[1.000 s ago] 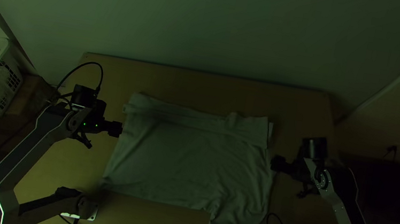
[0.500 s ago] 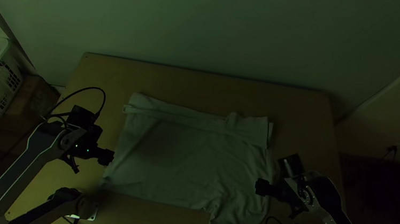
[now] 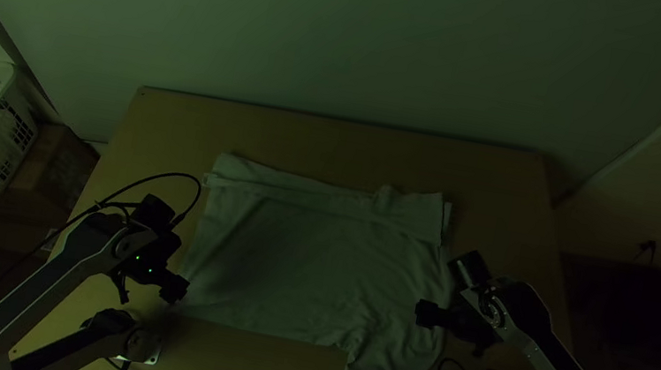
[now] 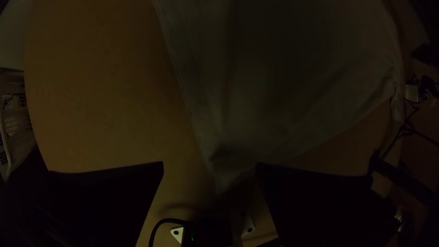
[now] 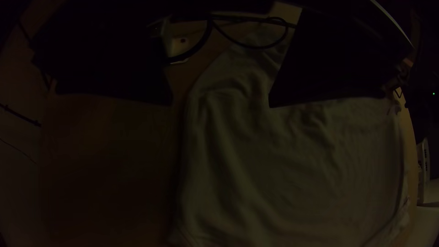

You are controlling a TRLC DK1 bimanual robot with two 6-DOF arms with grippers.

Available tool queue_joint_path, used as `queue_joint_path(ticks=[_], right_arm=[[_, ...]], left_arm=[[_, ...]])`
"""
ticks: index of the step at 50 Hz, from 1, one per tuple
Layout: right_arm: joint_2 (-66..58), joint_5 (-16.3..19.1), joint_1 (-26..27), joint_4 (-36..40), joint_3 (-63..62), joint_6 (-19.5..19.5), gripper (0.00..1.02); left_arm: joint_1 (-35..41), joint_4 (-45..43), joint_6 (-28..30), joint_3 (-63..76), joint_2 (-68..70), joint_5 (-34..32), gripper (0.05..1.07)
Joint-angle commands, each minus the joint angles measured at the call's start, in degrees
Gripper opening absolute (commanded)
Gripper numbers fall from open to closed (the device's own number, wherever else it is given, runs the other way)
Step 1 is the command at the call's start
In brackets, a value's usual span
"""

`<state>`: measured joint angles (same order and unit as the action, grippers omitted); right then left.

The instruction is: Fold the t-shirt

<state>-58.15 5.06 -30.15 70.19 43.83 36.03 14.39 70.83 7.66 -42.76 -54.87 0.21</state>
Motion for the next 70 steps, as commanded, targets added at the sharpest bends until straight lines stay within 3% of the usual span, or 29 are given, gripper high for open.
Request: queue_joint_path(ticks=[1, 16, 19, 26, 35, 39, 41, 43, 44, 70], right_arm=[[0.6, 0.7, -1.0, 1.2, -2.2, 1.1, 0.96], [0.8, 1.2, -1.0, 1.2, -2.6, 1.1, 0.96], [0.8, 1.3, -1.0, 1.2, -2.7, 1.1, 0.96], [0.8, 1.5, -1.0, 1.2, -3.2, 1.1, 0.96], [0.2, 2.1, -1.0, 1.2, -4.6, 1.2, 0.95], [0.2, 2.9, -1.0, 1.2, -5.5, 1.1, 0.93], [0.1, 3.0, -1.0, 1.2, -5.8, 1.1, 0.93], [0.0, 3.4, -1.0, 1.2, -6.0, 1.0, 0.92], [-0.2, 3.5, -0.9, 1.2, -6.0, 0.9, 0.92], [-6.3, 7.2, -3.2, 1.6, -8.8, -0.3, 0.89]], left_arm=[[2.3, 1.9, 1.4, 1.1, -3.2, 1.7, 1.02], [9.1, 3.8, 1.9, 1.1, -9.5, 2.6, 1.01], [9.9, 3.8, 1.9, 1.1, -10.9, 2.9, 0.95], [11.5, 3.5, 1.9, 1.0, -14.7, 3.2, 0.95], [16.3, 2.3, 2.0, 1.0, -18.7, 3.7, 0.76], [16.8, 1.4, 2.1, 0.9, -19.8, 3.7, 0.56], [16.9, 0.3, 2.4, 1.2, -19.9, 3.7, 0.38], [16.9, -0.7, 3.1, 1.4, -19.9, 3.7, 0.13], [16.9, -1.2, 3.1, 1.4, -19.9, 3.7, 0.07], [14.7, -2.9, 4.7, 1.9, -19.1, 3.7, 0.08]])
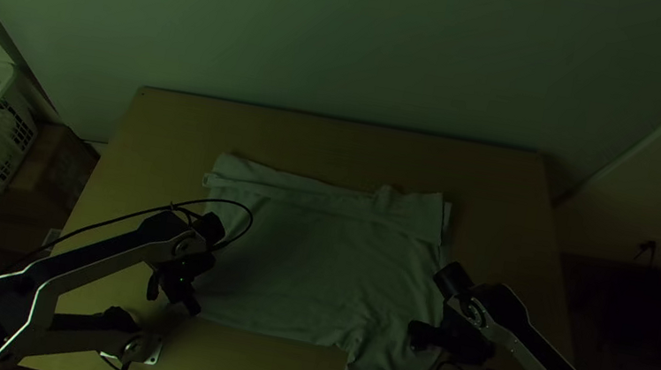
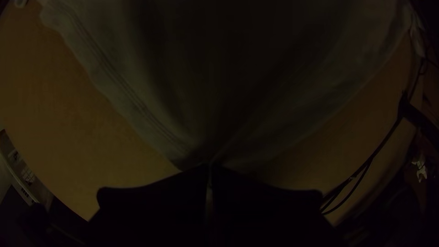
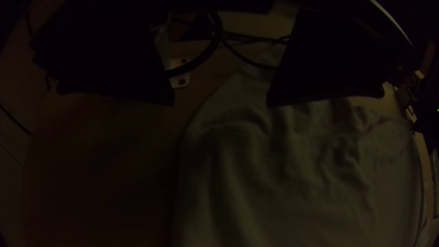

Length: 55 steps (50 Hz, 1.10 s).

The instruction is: Fold the t-shirt

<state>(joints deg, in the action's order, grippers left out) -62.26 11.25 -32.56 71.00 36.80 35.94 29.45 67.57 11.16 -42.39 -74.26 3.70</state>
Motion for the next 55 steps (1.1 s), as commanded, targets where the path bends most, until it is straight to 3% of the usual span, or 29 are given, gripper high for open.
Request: queue_joint_path(ticks=[1, 10, 18, 25, 29, 35, 44, 55], right_arm=[[-2.7, 1.1, -1.0, 0.8, -1.9, -0.4, 0.89], [-7.1, 2.0, -2.2, 0.8, -2.2, -2.5, 0.89], [-11.1, 3.5, -2.2, -0.5, -3.0, -4.9, 0.80], [-14.3, 5.7, -2.8, -0.6, -3.0, -6.8, 0.80], [-15.1, 5.8, -3.3, -0.9, -2.5, -9.4, 0.57], [-15.9, 4.0, -4.1, -5.2, -1.9, -9.8, 0.03], [-17.5, 2.7, -6.3, -5.8, -1.7, -9.2, 0.03], [-15.1, 2.6, -4.6, -2.4, 1.7, -9.3, 0.03]], left_arm=[[-0.4, 0.4, 1.2, 1.5, 0.3, 0.3, 0.08], [-0.6, 0.1, 1.2, 1.6, 0.6, 0.3, 0.08], [-2.2, 0.1, 1.8, 1.7, 1.0, 0.3, 0.08], [-2.7, -0.1, 2.4, 1.8, 1.0, 0.3, 0.08], [-3.3, -0.2, 2.8, 2.0, 1.1, 0.3, 0.08], [-4.3, -0.3, 3.3, 2.0, 1.1, 0.3, 0.08], [-5.5, -0.7, 4.0, 2.1, 1.2, 0.3, 0.08], [-5.8, -1.3, 3.7, 1.1, 1.3, 0.2, 0.08]])
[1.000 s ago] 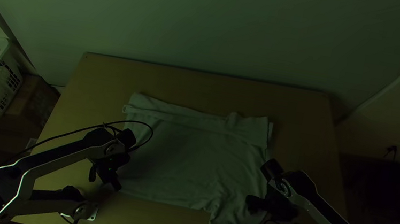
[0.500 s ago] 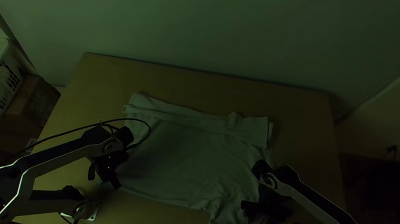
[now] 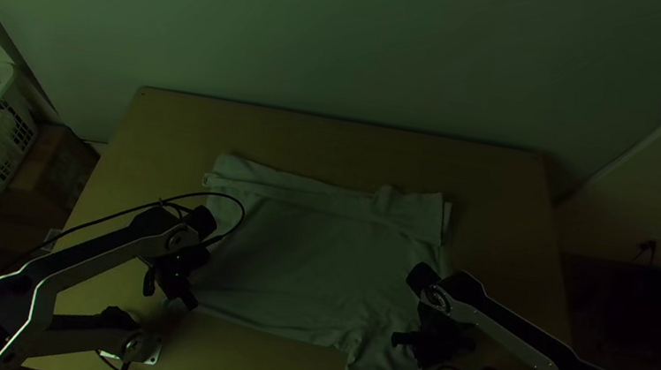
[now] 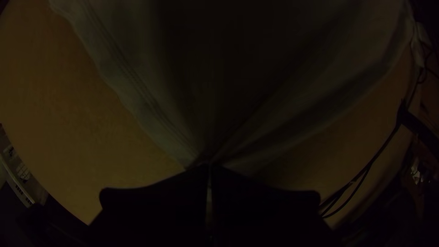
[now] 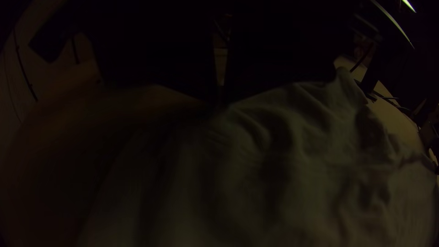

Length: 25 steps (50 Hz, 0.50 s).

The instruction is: Fold the t-shirt

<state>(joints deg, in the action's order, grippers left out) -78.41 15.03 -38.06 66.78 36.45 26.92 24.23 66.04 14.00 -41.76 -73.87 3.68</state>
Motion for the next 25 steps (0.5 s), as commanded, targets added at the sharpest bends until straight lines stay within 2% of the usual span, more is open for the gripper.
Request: queue_joint_path(ticks=[1, 10, 25], right_arm=[[1.6, -1.2, 1.3, 2.1, 2.6, -0.3, 0.03], [4.1, -2.4, 4.2, 6.0, 6.3, -1.0, 0.03], [4.3, -6.8, 14.6, 9.1, 9.2, -7.8, 0.03]], left_arm=[[-0.7, 0.3, 0.9, 0.2, 1.0, 0.2, 0.08], [-1.0, 0.6, 1.2, -1.7, 1.7, 0.1, 0.08], [-11.3, 1.6, 8.5, -6.5, 1.8, 0.1, 0.08]])
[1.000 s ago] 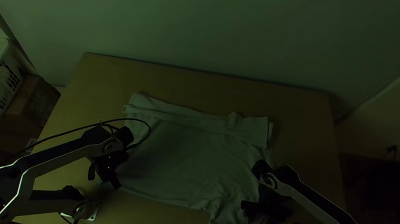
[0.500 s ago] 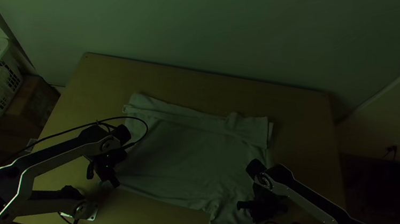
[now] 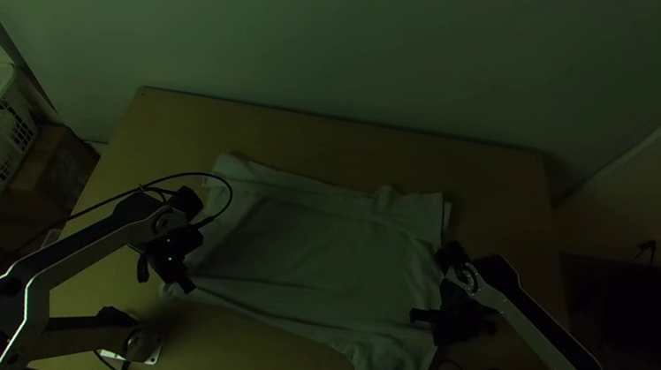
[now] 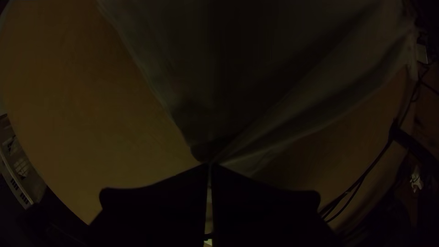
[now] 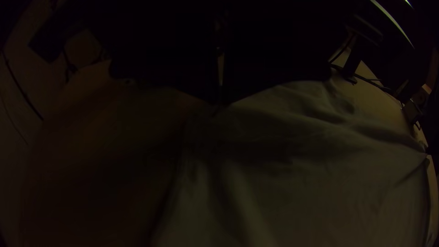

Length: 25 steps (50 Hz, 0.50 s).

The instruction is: Fold the t-shirt

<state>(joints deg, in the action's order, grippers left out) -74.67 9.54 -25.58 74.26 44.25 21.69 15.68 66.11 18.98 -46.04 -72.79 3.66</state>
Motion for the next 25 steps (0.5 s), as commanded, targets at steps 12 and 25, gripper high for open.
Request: queue_joint_path(ticks=[12, 25], right_arm=[[-1.3, -1.5, 3.8, 2.2, 7.5, -2.9, 0.03], [-5.9, -3.4, 6.6, 2.2, 15.0, -4.6, 0.03]], left_arm=[[-4.1, 4.4, 4.8, -10.2, -0.2, 0.0, 0.08], [-5.0, 5.0, 5.3, -17.6, -3.2, -0.1, 0.08]])
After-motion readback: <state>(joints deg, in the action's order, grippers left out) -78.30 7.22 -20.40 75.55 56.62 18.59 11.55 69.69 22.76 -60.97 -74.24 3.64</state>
